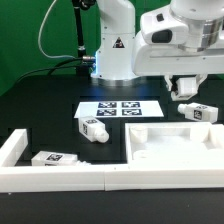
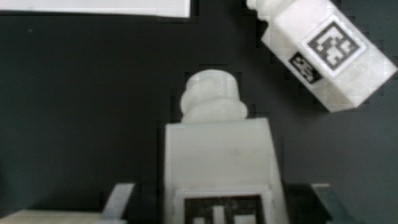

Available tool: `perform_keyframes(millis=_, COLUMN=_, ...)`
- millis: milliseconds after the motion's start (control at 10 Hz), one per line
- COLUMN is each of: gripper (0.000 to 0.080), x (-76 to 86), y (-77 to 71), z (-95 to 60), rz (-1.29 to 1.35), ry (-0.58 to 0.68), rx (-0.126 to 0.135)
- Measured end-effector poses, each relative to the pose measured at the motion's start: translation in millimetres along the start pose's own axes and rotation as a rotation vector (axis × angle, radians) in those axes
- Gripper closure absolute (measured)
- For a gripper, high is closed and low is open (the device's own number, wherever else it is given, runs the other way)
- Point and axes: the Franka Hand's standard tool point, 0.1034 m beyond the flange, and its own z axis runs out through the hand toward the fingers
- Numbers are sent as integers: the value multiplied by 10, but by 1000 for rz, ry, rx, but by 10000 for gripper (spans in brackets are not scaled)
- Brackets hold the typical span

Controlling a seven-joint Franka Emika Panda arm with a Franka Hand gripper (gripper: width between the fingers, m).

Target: Assemble one leg

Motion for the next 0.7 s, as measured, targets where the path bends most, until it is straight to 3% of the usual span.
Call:
perform_keyframes(millis=100, gripper=519, x=214, y=-21, z=-303, rz=-4, ry=78, rx=19)
perform_keyframes(millis=200, gripper=519, x=427, y=-50, z=-542, rz=-36, ry=160, rx=11)
perform_keyframes(millis=300, gripper=519, x=587, y=-85, z=-662, rz=-63, ry=231, rx=0)
perform_keyframes(millis=500, gripper=519, x=556, y=-80, z=-593, rz=-62, ry=380, rx=11)
perform_keyframes(millis=700, gripper=519, x=642, y=-90, z=-611, rz=-65, ry=544, rx=22)
